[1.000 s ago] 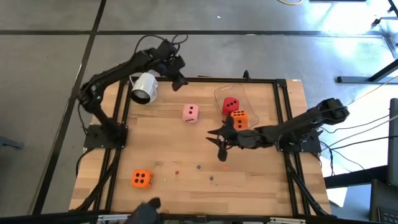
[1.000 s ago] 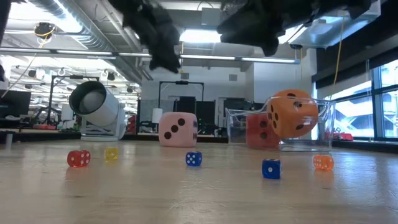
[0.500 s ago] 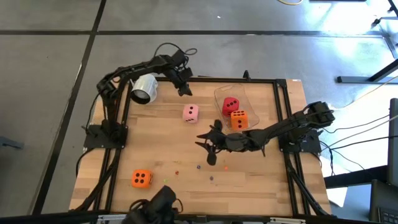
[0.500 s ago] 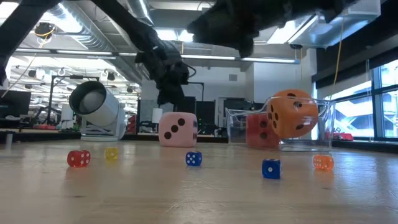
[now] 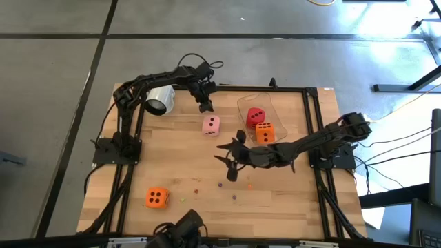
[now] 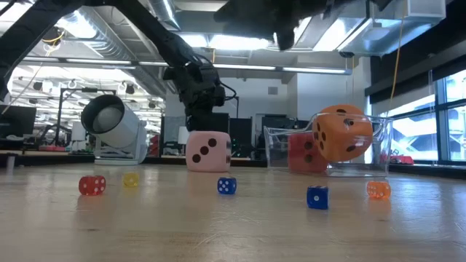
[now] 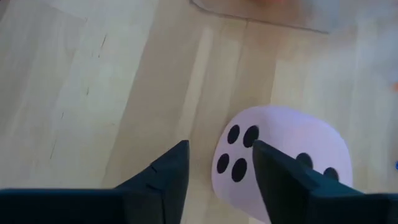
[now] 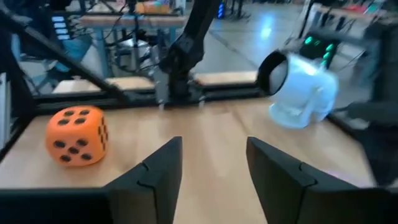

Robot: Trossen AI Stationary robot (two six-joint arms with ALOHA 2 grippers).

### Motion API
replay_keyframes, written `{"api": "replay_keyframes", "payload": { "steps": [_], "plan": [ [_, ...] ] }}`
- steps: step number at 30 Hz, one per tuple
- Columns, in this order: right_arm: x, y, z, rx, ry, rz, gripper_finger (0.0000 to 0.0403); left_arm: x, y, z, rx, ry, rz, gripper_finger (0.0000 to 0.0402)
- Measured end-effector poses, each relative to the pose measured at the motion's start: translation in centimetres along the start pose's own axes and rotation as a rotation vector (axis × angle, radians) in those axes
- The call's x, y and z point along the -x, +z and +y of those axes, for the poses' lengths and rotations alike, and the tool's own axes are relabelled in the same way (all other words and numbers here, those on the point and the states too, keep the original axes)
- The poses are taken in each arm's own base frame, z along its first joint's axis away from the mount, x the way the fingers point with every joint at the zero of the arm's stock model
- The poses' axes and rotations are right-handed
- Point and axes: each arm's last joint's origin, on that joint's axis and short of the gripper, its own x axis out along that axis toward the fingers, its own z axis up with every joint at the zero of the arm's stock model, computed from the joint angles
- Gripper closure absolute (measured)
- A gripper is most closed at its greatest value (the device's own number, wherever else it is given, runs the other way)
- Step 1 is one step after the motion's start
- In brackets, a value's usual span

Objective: Pick & Place Dice
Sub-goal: Put the large pink die in the bin

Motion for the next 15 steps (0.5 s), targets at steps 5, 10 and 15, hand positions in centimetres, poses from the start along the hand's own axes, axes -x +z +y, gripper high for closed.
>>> {"api": "replay_keyframes", "payload": {
  "steps": [5, 10, 15],
  "plan": [
    [2.4, 2.3, -0.3, 0.027, -0.028, -0.035, 0.0200, 0.2, -0.1, 0.2, 0.007, -0.005, -0.004, 0.0179],
    [4.3, 3.8, -0.4, 0.019, -0.010, -0.056, 0.0193, 0.3, -0.1, 0.3, 0.017, -0.074, -0.030, 0.0155],
    [5.0, 4.1, -0.1, 0.019, 0.011, -0.065, 0.0193, 0.3, 0.0, 0.0, 0.013, -0.138, -0.051, 0.0155]
  ]
}}
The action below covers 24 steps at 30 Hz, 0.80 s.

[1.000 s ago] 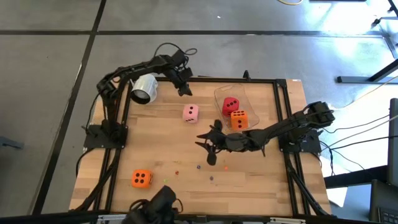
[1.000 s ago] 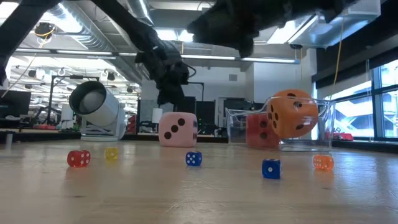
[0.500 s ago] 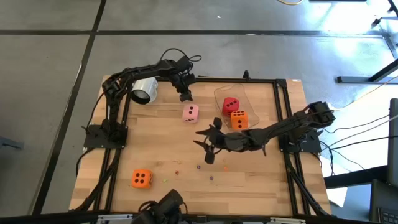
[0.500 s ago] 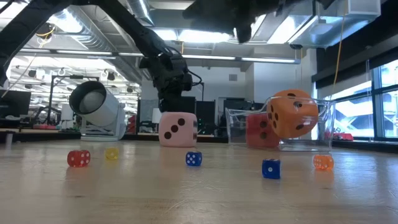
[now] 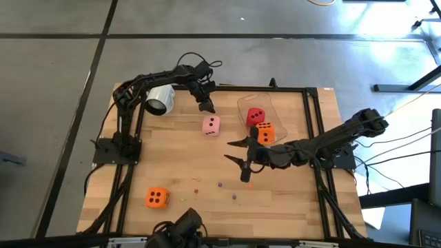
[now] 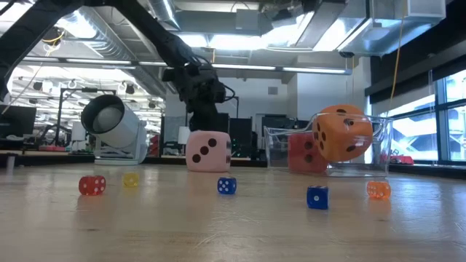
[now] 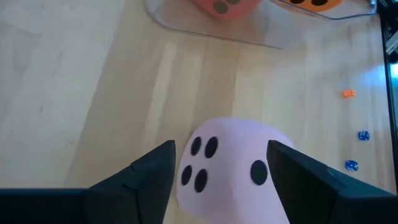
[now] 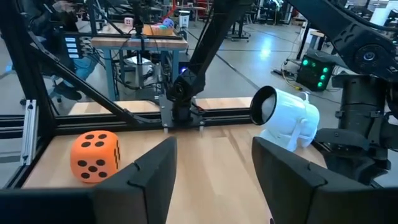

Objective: Pick & Place Dice
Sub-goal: Put the large pink die in the bin

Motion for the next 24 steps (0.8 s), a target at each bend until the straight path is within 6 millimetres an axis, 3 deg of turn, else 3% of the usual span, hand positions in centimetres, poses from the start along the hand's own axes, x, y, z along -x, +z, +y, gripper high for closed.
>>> {"api": "replay_keyframes", "payload": {
  "steps": [16, 24],
  "plan": [
    [0.2, -0.2, 0.4, -0.009, 0.022, 0.013, 0.0192, -2.3, 0.5, -2.7, -0.070, 0.008, 0.057, 0.0159],
    [0.4, -0.2, 0.7, -0.004, 0.033, 0.013, 0.0192, -3.6, -0.1, -1.5, 0.011, 0.015, 0.100, 0.0160]
  ]
}}
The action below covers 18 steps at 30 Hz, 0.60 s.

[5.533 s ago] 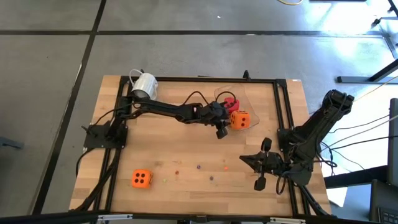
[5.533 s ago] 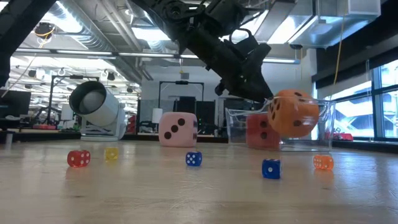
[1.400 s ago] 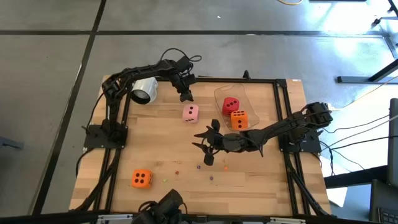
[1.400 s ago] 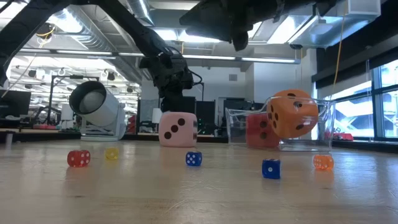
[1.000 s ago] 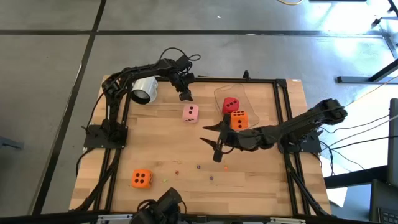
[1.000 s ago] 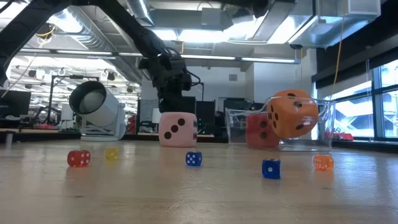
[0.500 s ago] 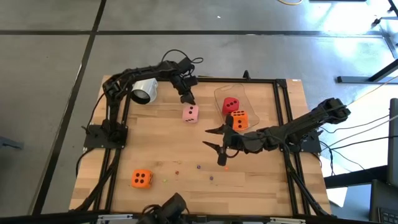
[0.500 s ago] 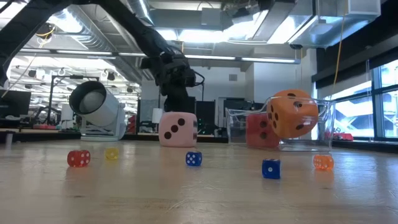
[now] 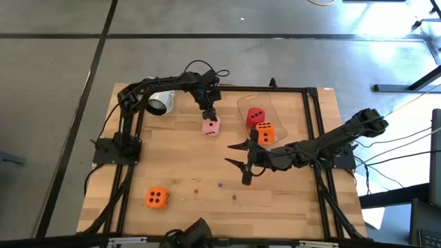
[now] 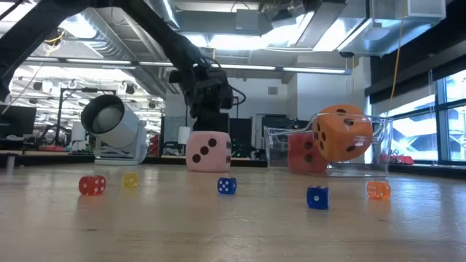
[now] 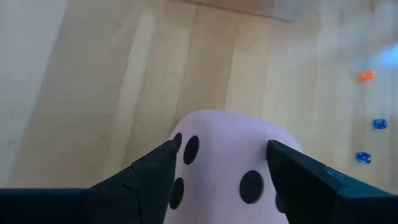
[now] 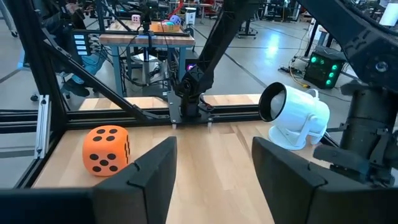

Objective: Pick & Place Dice
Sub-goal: Put the large pink die in the bin

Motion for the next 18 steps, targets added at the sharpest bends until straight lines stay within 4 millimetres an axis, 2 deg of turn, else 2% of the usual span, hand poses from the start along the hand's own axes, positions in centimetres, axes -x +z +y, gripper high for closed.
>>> {"api": "replay_keyframes", "payload": {
  "steps": [8, 18],
  "plan": [
    [0.0, 0.0, 0.0, 0.009, 0.000, 0.003, 0.0192, -2.5, -0.8, 1.0, 0.069, -0.200, 0.030, 0.0158],
    [0.0, 0.0, 0.0, 0.013, 0.000, 0.004, 0.0192, -2.2, -3.0, 0.5, 0.142, -0.254, 0.207, 0.0161]
  ]
}}
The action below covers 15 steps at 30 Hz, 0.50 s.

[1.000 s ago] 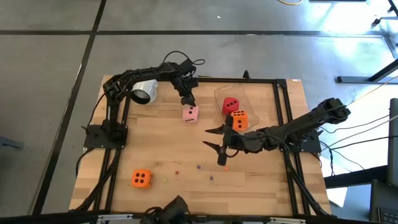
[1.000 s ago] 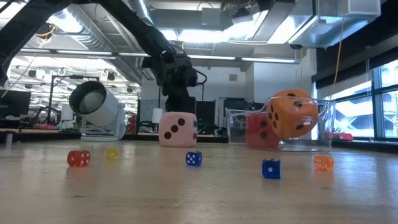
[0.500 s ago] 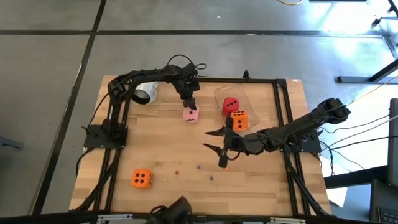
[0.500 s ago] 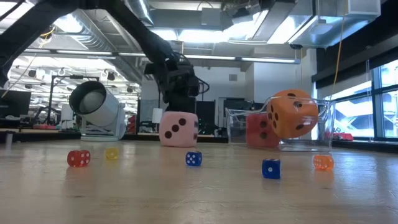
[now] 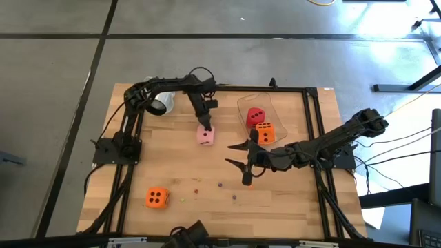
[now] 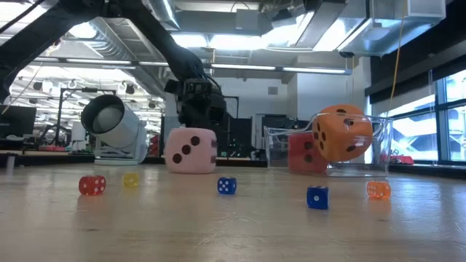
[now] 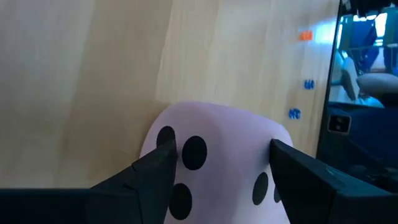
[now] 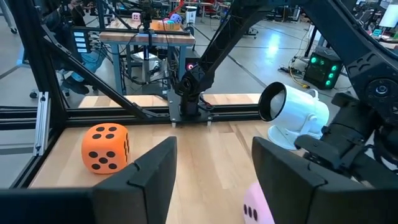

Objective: Pick & Place Dice
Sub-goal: Put the large pink die in the bin

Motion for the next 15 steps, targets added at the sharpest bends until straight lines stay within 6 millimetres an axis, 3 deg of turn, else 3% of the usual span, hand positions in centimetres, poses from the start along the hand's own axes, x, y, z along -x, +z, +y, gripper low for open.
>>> {"api": "replay_keyframes", "payload": {
  "steps": [15],
  "plan": [
    [0.0, 0.0, 0.0, 0.003, 0.000, 0.000, 0.0192, -1.7, -0.1, -1.7, -0.098, 0.034, 0.102, 0.0173]
  ]
}}
